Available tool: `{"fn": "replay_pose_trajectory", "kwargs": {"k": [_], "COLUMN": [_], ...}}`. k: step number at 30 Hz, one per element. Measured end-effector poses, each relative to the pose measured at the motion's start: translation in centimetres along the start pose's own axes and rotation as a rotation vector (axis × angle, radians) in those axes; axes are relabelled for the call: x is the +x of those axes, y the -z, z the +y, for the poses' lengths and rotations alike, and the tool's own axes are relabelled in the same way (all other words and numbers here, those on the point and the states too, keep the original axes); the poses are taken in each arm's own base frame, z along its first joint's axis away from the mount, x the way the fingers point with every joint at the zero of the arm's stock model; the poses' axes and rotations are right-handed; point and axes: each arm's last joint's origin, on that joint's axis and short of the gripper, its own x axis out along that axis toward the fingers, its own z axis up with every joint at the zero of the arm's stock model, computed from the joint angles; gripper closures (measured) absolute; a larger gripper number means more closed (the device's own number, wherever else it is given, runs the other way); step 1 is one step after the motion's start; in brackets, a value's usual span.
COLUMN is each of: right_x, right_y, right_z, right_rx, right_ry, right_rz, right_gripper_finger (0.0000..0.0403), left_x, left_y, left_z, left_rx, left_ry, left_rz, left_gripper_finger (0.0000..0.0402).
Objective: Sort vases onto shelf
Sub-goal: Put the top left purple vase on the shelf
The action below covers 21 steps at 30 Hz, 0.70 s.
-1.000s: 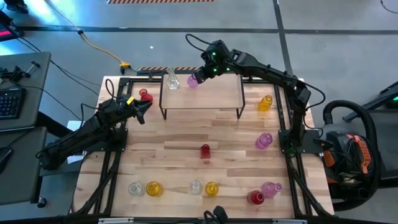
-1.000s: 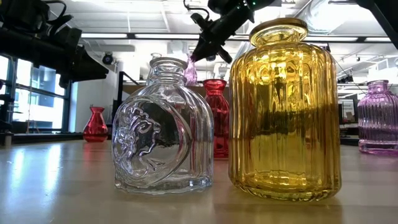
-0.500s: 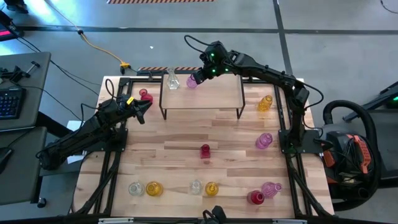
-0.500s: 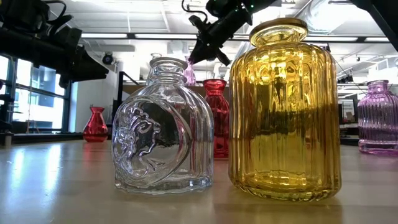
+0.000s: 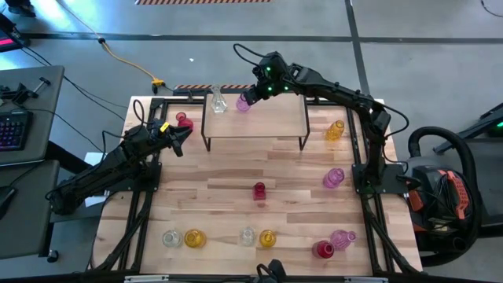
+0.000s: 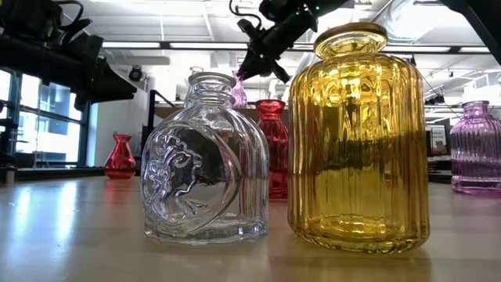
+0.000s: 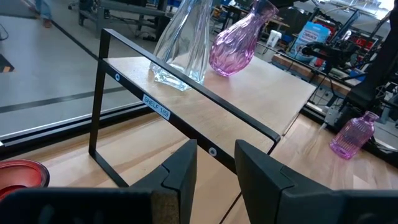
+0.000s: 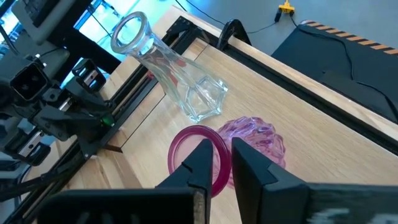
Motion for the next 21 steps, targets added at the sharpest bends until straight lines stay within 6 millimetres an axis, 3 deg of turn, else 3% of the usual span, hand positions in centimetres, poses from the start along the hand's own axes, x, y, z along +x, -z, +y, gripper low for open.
{"fn": "replay_pose_trajectory", "kwargs": {"k": [9,16,21], "right_x": [0.01,0.0,0.0], "right_y": [-0.07,-0.13,-0.12], "right_z": [0.0,-0.05,-0.06], "right_rx": [0.018,0.028,0.027], "right_ry": [0.002,0.024,0.026], "right_rz": [-0.008,-0.023,-0.022], "right_gripper_finger": [0.0373,0.0336,0.0332], "left_x": [0.0,0.0,0.0], "left_y": [0.0,0.0,0.0], "left_z": [0.0,0.0,0.0], "left_rx": [0.0,0.0,0.0], "left_ry": [0.0,0.0,0.0], "left_rz": [0.0,0.0,0.0], "left_gripper_finger": [0.03,0.03,0.03]}}
